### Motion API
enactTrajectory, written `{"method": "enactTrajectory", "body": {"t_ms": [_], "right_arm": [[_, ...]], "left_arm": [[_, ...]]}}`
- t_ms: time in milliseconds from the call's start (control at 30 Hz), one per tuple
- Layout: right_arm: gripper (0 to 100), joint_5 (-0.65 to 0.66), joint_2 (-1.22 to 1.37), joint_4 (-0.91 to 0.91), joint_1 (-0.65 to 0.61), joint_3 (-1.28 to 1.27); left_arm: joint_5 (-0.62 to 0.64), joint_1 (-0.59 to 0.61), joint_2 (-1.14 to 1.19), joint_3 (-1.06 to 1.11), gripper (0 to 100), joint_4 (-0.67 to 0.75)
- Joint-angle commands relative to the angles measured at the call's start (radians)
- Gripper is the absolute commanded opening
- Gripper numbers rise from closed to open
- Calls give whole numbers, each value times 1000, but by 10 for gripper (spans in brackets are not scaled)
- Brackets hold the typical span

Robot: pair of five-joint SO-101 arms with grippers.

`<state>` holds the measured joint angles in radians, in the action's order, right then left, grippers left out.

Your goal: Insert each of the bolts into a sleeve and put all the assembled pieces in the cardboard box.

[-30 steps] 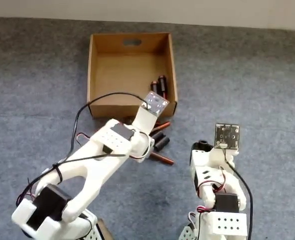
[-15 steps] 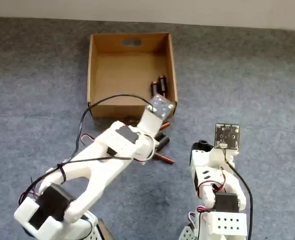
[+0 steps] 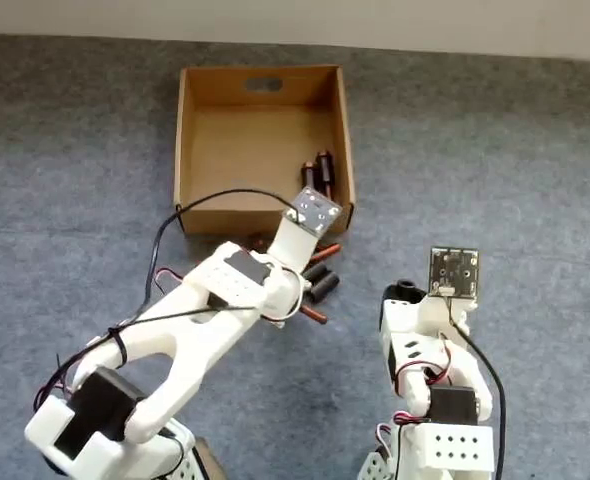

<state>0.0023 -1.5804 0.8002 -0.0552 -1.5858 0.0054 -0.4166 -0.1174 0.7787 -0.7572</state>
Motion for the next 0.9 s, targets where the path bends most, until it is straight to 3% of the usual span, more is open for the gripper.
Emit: {"method": "enactTrajectory", "body": {"t_ms": [0,500,633,733,867], "right_arm": [[6,-3,-15,-8,10,7],[6,-3,-15,-8,10,7],[6,-3,-15,-8,10,7],[6,-3,-15,-8,10,7],[6,-3,-15,-8,10,7]], "left_arm": [[0,67,-7,-27,8,-74],[-216,101,-7,-262,8,-368],[-213,102,-7,-292,12,-437],[-210,102,-7,-294,76,-483],[-77,97,-5,-282,139,-509]]}}
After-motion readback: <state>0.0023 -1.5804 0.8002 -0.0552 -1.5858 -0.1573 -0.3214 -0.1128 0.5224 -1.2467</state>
